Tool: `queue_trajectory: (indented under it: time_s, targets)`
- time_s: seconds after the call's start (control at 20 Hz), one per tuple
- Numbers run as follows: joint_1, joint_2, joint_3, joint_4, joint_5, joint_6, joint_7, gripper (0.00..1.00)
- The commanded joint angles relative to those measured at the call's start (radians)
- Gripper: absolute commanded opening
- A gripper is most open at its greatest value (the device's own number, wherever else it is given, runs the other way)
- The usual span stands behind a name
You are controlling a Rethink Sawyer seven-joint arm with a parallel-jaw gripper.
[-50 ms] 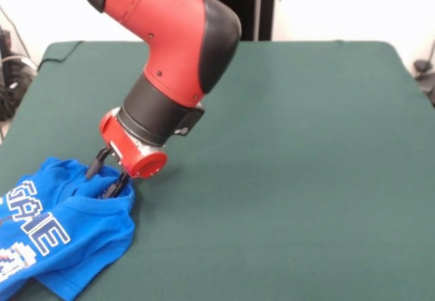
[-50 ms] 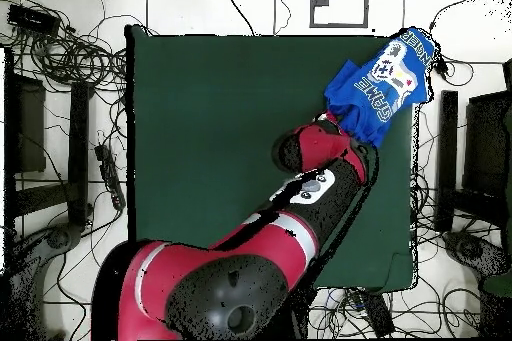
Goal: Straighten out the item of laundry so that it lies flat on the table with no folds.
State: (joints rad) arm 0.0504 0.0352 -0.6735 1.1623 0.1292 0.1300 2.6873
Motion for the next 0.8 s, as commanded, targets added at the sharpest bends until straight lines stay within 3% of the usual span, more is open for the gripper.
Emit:
queue_trajectory:
  time_s: [0.05, 0.8]
  targets:
    - [-0.031, -0.033, 0.268, 0.156, -0.056, -0.007, 0.014, 1.00]
    - [-0.045, -0.189, 0.413, 0.270, -0.143, 0.154, -0.062, 1.00]
